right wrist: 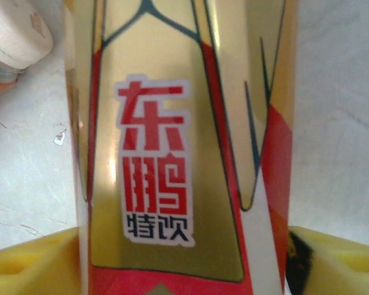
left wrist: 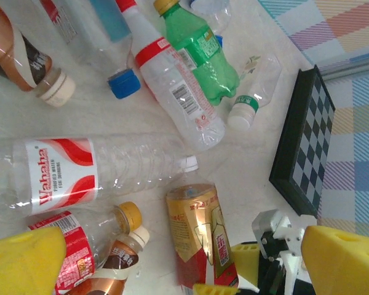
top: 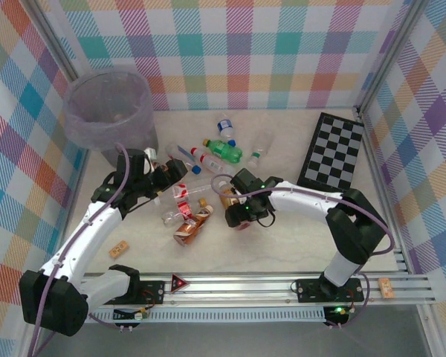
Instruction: Put the plastic bottles in the bin
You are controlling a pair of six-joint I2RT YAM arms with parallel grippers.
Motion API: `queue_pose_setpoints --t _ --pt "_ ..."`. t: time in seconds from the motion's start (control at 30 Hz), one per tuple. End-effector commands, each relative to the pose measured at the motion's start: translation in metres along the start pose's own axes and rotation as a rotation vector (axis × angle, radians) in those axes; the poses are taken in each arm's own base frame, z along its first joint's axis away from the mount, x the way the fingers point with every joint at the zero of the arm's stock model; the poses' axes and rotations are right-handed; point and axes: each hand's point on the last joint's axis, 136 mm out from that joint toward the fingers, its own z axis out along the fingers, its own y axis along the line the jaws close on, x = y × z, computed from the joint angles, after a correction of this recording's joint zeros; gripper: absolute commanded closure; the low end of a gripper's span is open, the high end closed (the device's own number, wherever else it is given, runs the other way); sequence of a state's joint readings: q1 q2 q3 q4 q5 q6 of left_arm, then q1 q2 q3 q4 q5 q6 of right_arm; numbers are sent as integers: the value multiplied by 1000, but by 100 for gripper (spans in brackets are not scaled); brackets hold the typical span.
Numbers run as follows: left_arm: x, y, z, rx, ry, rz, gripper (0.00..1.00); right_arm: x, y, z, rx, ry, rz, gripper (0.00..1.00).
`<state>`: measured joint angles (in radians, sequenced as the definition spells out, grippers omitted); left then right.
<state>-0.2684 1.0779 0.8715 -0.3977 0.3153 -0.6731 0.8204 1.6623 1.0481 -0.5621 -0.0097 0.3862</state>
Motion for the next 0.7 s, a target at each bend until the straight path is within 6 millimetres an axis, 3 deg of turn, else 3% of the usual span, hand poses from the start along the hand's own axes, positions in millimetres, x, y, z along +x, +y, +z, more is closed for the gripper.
queue_pose_setpoints --t 0.0,0.1,0.37,0.67 --pt "5 -13 5 66 13 -21 2 4 -2 -9 4 -15 3 30" --pt "4 -27 10 137 18 -49 2 8 -4 -21 7 -30 0 38" --pt "18 -69 27 290 76 -94 0 5 -4 -58 -65 -136 0 39" --pt "50 -114 52 388 175 -80 0 -25 34 -107 -336 -403 -11 39"
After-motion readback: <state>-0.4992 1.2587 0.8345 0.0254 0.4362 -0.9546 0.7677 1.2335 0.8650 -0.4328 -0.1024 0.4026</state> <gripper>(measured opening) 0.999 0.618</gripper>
